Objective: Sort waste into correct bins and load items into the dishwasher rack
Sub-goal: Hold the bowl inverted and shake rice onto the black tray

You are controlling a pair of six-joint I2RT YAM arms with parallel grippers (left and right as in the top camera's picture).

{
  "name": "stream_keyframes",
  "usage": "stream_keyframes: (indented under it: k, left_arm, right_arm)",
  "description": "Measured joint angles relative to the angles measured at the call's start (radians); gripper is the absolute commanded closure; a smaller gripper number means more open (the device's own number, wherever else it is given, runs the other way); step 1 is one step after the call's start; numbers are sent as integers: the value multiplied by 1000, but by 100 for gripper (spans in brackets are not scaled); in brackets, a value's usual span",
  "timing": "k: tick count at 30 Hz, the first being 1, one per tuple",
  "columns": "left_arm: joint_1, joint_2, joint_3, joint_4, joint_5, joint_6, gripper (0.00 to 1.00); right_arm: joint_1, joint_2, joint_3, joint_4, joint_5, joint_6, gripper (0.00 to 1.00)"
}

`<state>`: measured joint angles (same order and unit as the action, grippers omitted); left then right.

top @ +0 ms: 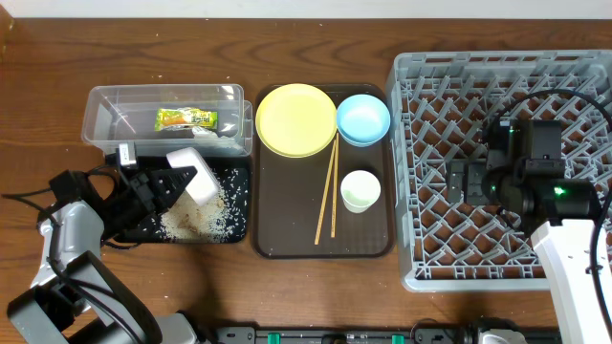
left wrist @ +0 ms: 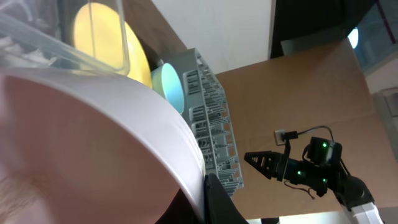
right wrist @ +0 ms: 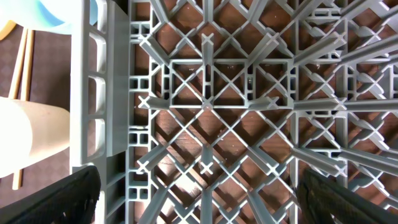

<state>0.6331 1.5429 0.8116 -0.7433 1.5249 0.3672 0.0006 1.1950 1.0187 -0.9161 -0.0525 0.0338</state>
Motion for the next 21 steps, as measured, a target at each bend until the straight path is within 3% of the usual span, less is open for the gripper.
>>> stream_keyframes:
  k: [6,11,17,21]
  left_arm:
    - [0,0,0,7,16,11,94]
    - [0,0,0,105,-30,-22,94]
    - [0,0,-2,249,-288,-361,94]
    - [-5,0,-3,327,-226,-404,94]
  right_arm:
    - [0,0,0,0,0,0,1]
    - [0,0,0,0,0,0,1]
    - [0,0,0,0,0,0,1]
    - [0,0,0,0,0,0,1]
